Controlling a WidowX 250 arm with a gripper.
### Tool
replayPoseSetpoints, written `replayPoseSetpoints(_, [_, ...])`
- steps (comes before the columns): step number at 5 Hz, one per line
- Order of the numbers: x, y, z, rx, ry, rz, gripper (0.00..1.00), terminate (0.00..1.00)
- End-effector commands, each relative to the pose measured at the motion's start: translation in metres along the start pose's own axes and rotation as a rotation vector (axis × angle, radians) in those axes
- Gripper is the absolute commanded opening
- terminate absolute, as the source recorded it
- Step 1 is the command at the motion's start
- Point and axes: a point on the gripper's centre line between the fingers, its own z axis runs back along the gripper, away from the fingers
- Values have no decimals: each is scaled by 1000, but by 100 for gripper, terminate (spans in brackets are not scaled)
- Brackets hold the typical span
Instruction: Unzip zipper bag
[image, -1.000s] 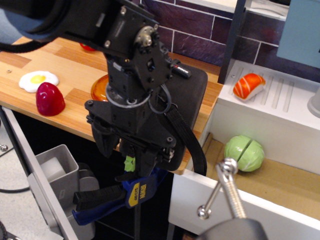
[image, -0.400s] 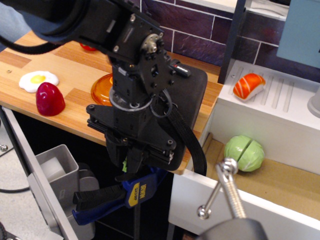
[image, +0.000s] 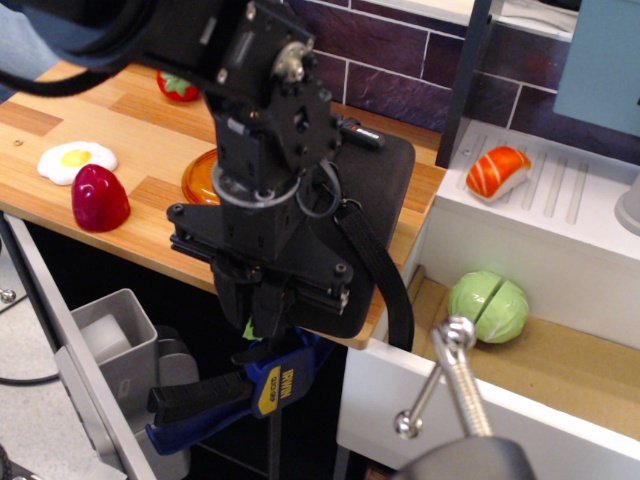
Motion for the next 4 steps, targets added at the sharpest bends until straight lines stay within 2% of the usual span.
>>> replayPoseSetpoints(1, [44,-1,62,-114,-144,92,0,0])
replayPoseSetpoints(3, [73,-12,93,-164,-241,183,0,0])
replayPoseSetpoints(4, [86,-14,98,-171,-233,217,0,0])
